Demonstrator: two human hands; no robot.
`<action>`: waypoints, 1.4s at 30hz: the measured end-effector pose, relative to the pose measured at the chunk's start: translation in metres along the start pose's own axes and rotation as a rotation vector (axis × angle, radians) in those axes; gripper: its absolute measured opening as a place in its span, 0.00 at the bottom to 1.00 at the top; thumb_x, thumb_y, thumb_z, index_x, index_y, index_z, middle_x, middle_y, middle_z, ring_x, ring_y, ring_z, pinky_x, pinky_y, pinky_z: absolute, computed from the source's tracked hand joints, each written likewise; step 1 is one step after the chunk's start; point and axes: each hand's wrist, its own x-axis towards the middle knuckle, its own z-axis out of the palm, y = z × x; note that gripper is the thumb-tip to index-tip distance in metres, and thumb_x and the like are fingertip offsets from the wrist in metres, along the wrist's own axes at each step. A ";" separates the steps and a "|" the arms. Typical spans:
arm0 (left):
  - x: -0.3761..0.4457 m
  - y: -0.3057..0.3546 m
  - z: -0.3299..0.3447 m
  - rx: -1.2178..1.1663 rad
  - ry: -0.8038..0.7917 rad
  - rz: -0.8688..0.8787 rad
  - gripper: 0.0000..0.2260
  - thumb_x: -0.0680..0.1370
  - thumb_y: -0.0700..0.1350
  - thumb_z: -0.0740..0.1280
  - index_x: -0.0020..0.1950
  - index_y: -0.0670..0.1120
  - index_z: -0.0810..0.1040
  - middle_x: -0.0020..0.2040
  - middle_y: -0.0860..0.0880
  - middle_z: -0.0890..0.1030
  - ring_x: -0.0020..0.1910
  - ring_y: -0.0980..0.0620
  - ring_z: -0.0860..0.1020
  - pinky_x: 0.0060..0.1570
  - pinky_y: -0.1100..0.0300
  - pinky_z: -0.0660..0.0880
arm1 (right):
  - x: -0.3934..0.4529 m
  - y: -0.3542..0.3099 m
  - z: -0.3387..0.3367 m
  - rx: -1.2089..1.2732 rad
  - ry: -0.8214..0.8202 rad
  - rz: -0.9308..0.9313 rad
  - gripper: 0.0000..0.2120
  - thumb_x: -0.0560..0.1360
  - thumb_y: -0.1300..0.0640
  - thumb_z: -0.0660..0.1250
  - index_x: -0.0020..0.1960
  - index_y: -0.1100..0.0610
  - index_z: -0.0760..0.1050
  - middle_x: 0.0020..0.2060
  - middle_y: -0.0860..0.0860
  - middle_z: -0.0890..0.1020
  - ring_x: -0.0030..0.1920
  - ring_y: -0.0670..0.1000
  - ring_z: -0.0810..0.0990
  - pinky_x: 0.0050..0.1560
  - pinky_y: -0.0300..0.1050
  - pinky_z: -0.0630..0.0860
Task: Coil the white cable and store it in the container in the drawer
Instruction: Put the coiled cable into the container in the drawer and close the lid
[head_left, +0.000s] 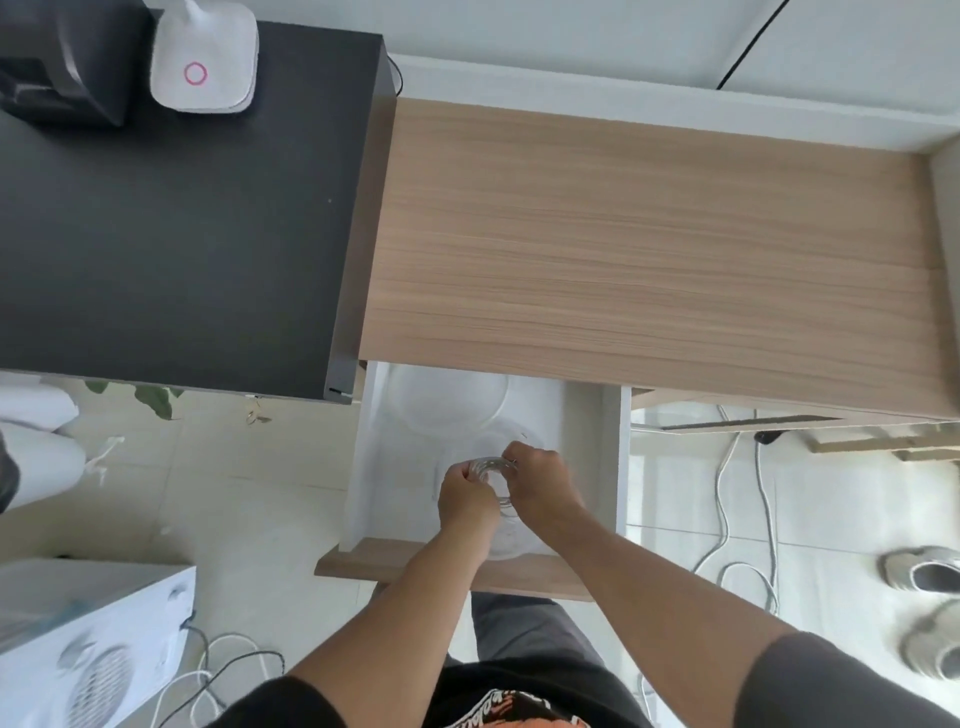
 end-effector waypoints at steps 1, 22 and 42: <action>0.002 -0.001 0.001 -0.003 0.019 -0.007 0.14 0.83 0.38 0.56 0.61 0.47 0.78 0.54 0.48 0.81 0.49 0.48 0.78 0.42 0.60 0.73 | 0.003 0.001 0.004 -0.016 -0.002 -0.005 0.07 0.80 0.61 0.63 0.51 0.53 0.79 0.40 0.54 0.82 0.39 0.59 0.81 0.40 0.54 0.83; 0.003 -0.005 -0.004 0.264 0.076 0.155 0.16 0.76 0.31 0.63 0.63 0.39 0.77 0.61 0.38 0.78 0.58 0.39 0.78 0.55 0.55 0.75 | 0.010 -0.012 0.031 -0.222 -0.035 -0.010 0.07 0.76 0.64 0.68 0.53 0.58 0.79 0.52 0.56 0.78 0.52 0.58 0.80 0.41 0.48 0.78; 0.006 -0.005 -0.112 0.100 0.106 0.209 0.10 0.79 0.49 0.64 0.59 0.48 0.77 0.55 0.49 0.82 0.54 0.42 0.82 0.54 0.44 0.80 | -0.043 0.043 -0.056 0.395 0.337 0.212 0.12 0.82 0.59 0.62 0.60 0.53 0.81 0.53 0.52 0.86 0.50 0.53 0.81 0.50 0.41 0.71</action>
